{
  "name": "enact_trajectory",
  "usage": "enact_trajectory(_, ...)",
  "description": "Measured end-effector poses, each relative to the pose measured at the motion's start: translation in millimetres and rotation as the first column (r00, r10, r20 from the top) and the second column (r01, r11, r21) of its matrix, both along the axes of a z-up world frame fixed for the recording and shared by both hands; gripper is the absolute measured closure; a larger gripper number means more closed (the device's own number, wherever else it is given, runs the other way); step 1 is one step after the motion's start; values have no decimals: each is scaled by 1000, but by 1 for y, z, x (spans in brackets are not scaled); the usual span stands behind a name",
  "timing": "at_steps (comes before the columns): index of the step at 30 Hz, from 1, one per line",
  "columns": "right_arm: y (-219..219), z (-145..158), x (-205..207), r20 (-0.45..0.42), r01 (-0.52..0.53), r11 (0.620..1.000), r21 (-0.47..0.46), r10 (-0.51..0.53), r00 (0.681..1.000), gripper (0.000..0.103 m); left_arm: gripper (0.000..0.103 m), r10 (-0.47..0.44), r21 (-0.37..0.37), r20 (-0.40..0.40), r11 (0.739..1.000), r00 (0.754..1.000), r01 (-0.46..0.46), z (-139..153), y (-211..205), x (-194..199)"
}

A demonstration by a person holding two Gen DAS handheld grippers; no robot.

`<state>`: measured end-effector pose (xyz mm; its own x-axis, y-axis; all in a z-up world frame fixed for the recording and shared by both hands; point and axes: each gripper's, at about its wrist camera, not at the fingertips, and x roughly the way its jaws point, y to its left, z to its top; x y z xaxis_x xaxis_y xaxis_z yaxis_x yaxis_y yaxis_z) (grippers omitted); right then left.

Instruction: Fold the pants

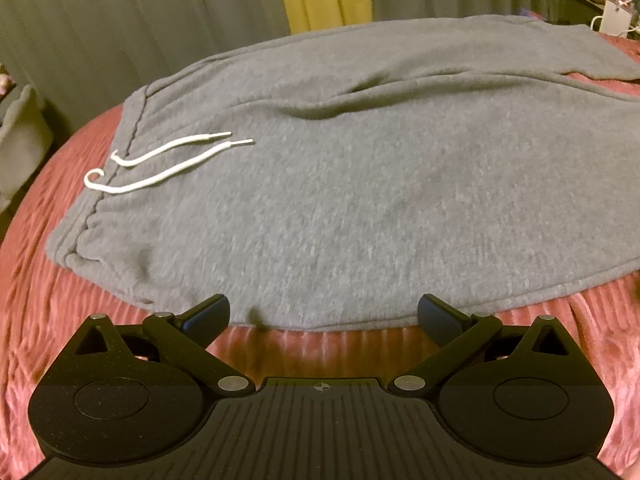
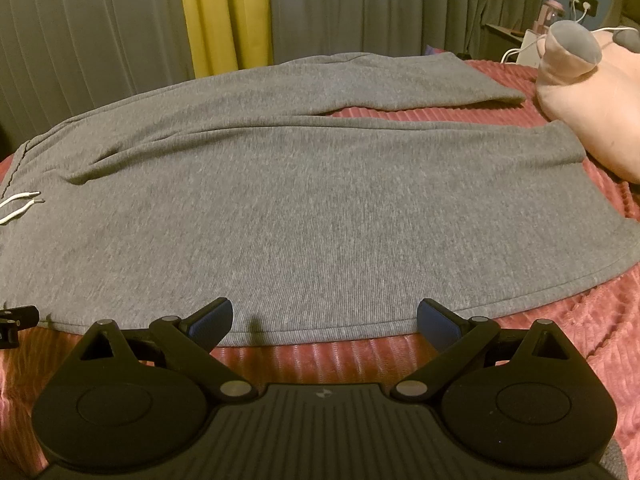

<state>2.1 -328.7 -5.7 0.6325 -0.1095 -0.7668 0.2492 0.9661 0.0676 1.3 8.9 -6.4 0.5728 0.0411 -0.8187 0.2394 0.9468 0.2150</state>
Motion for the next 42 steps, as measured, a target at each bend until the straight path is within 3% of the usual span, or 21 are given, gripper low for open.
enact_trajectory(42,0,-1,1,-2,-4,1000,16,4,1000,4,0,11,40,-29,999,1000,-10,-5,-2,5)
